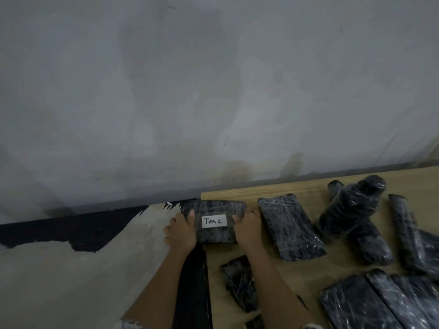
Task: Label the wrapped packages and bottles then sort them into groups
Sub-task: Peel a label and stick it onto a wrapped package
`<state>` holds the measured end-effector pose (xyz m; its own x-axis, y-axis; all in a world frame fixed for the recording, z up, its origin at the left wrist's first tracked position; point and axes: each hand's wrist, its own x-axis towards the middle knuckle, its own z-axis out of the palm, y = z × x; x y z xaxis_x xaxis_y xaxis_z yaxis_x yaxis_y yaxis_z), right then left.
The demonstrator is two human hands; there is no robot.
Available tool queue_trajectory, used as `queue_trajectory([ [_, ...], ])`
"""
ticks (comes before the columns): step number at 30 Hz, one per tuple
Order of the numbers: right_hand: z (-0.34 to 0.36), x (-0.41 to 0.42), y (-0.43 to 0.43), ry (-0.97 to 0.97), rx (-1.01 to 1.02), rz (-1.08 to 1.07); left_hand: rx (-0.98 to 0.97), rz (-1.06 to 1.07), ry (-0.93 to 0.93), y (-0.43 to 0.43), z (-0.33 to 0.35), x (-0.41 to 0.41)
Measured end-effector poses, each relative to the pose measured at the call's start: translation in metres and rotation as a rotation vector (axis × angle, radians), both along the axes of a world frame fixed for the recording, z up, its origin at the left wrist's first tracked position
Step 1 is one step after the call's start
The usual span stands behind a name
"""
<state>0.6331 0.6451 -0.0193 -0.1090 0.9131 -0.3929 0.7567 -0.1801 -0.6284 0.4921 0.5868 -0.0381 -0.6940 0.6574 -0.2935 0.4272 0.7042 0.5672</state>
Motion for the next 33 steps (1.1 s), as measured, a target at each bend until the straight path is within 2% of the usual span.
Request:
queue_trajectory([
  [2, -0.001, 0.006, -0.002, 0.098, -0.020, 0.005, 0.045, -0.057, -0.044, -0.007, -0.002, -0.004],
  [7, 0.007, 0.008, 0.000, -0.059, -0.031, 0.053, 0.093, -0.216, -0.020, -0.018, -0.005, -0.008],
  [10, 0.012, 0.012, -0.008, -0.189, 0.049, 0.173, 0.150, -0.190, -0.109, -0.022, 0.000, -0.005],
  [16, 0.026, 0.022, -0.019, -0.366, 0.118, 0.329, 0.097, -0.165, -0.136, -0.025, 0.009, 0.001],
  [21, 0.030, 0.026, -0.030, -0.382, 0.173, 0.289, 0.111, -0.144, -0.160, -0.041, 0.017, 0.008],
  [26, 0.040, 0.032, -0.046, -0.428, 0.299, 0.290, 0.035, -0.237, 0.041, -0.072, 0.030, 0.013],
  [30, 0.052, 0.018, -0.070, -0.479, 0.399, 0.334, 0.126, -0.138, 0.074, -0.094, 0.045, 0.002],
  [33, 0.060, -0.007, -0.097, -0.462, 0.454, 0.339, 0.161, -0.161, 0.160, -0.116, 0.055, -0.017],
])
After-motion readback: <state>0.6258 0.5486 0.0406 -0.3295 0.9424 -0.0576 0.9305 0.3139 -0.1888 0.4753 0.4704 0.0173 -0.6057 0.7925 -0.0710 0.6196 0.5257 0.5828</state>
